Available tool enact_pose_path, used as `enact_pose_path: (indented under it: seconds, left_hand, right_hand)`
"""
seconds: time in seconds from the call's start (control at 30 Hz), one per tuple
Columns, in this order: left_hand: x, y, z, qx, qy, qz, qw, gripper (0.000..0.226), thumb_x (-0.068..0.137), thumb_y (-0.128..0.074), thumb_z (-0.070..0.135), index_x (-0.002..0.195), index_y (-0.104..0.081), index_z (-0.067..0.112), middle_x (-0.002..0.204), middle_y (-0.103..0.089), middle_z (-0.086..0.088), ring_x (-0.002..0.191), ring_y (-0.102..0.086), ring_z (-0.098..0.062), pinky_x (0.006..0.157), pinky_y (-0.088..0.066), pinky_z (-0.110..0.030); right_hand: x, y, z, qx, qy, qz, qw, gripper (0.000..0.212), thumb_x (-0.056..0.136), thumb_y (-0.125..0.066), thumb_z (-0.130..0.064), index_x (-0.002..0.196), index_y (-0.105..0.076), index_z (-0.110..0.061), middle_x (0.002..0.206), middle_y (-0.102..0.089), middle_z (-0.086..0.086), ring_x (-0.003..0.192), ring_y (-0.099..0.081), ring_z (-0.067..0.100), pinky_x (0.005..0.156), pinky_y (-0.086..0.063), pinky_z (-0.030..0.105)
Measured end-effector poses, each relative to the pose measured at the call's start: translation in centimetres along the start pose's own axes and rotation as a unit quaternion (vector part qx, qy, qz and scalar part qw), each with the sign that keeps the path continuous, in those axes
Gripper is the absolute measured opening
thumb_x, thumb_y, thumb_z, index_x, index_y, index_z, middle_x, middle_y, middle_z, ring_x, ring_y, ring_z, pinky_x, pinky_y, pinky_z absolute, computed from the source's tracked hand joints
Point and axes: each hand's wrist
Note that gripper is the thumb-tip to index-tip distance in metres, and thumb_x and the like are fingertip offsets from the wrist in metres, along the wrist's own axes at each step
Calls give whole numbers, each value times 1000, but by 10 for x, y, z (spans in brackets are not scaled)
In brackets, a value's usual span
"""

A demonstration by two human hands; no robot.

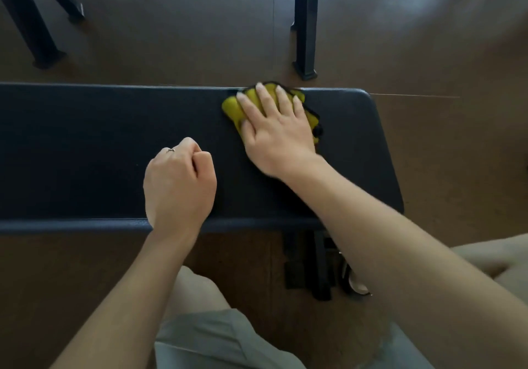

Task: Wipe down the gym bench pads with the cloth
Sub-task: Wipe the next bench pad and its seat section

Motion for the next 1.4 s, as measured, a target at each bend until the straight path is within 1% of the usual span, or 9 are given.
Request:
enact_pose_path:
  seconds: [0.1, 0.23, 0.37, 0.6, 0.7, 0.77, 0.93, 1.17, 1.4]
  left_hand:
    - [-2, 0, 4, 7, -6, 0, 1000, 30, 95, -37, 20, 68, -47, 15, 56, -42, 3, 55, -42, -14, 57, -34, -34]
    - [-2, -1, 7, 3, -9, -2, 1000, 31, 97, -35, 22, 69, -48, 20, 57, -43, 8, 53, -43, -12, 59, -44, -36]
    - [-1, 0, 5, 9, -12, -2, 1000, 30, 95, -34, 20, 66, -43, 21, 56, -41, 5, 52, -41, -12, 56, -31, -32]
    - [-2, -2, 4, 9, 23, -3, 1000, 29, 92, -33, 19, 66, -45, 17, 55, -45, 0, 55, -44, -17, 57, -31, -32]
    - [-2, -2, 7, 18, 30, -1, 999, 29, 92, -33, 19, 66, -45, 16, 55, -45, 0, 55, -44, -17, 58, -33, -34]
    - [-3, -2, 9, 20, 30, -1, 999, 29, 92, -33, 20, 66, -45, 16, 55, -44, 1, 54, -43, -15, 58, -32, -33]
    - [-2, -1, 7, 17, 20, 3, 1000, 29, 92, -30, 23, 66, -43, 19, 55, -43, 1, 53, -42, -15, 53, -30, -33]
    - [-2, -3, 8, 4, 8, 11, 1000, 30, 93, -32, 20, 66, -44, 18, 54, -43, 3, 51, -42, -15, 55, -36, -33]
    - [1, 14, -2, 39, -69, 25, 997, 26, 93, -37, 15, 69, -48, 15, 56, -42, 2, 51, -41, -18, 55, -39, -38]
  right_hand:
    - [-1, -11, -21, -2, -42, 12, 999, 58, 108, -20, -45, 165, -10, -34, 174, -1, 5, 159, 4, 36, 127, 3, 55]
    - [-65, -21, -46, -5, 62, 1, 998, 59, 110, -19, -48, 165, -7, -33, 174, 1, 5, 159, 8, 35, 126, 2, 57]
    - [-3, -4, -24, -15, 75, -10, 997, 56, 109, -22, -47, 163, -13, -40, 174, -6, -1, 160, 0, 29, 128, 0, 52]
    - [-13, 12, 88, -2, -150, 32, 988, 56, 107, -21, -48, 163, -15, -40, 173, -9, -2, 159, -5, 27, 129, 0, 48]
    - [-22, 7, 73, -22, -235, 29, 971, 59, 108, -19, -45, 164, -9, -34, 174, -1, 5, 159, 0, 35, 128, 1, 54]
    - [-14, 2, 34, -12, -205, 28, 978, 60, 108, -21, -44, 165, -9, -30, 174, 1, 8, 158, 1, 40, 126, 3, 57]
    - [6, -4, -24, 4, 51, -15, 999, 57, 109, -21, -45, 164, -8, -38, 174, 1, 1, 159, 6, 33, 127, 6, 53]
    - [16, 11, 78, -8, -109, 23, 994, 56, 108, -19, -46, 163, -16, -37, 172, -15, 2, 157, -9, 32, 128, -2, 50]
    - [-112, -14, -13, -6, 41, -20, 999, 56, 108, -15, -46, 164, -8, -39, 174, -4, 1, 160, 5, 33, 128, -2, 56]
Point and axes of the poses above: each hand's wrist, its own x-axis towards the middle knuckle, its own y-axis out of the back of the hand, z = x × y
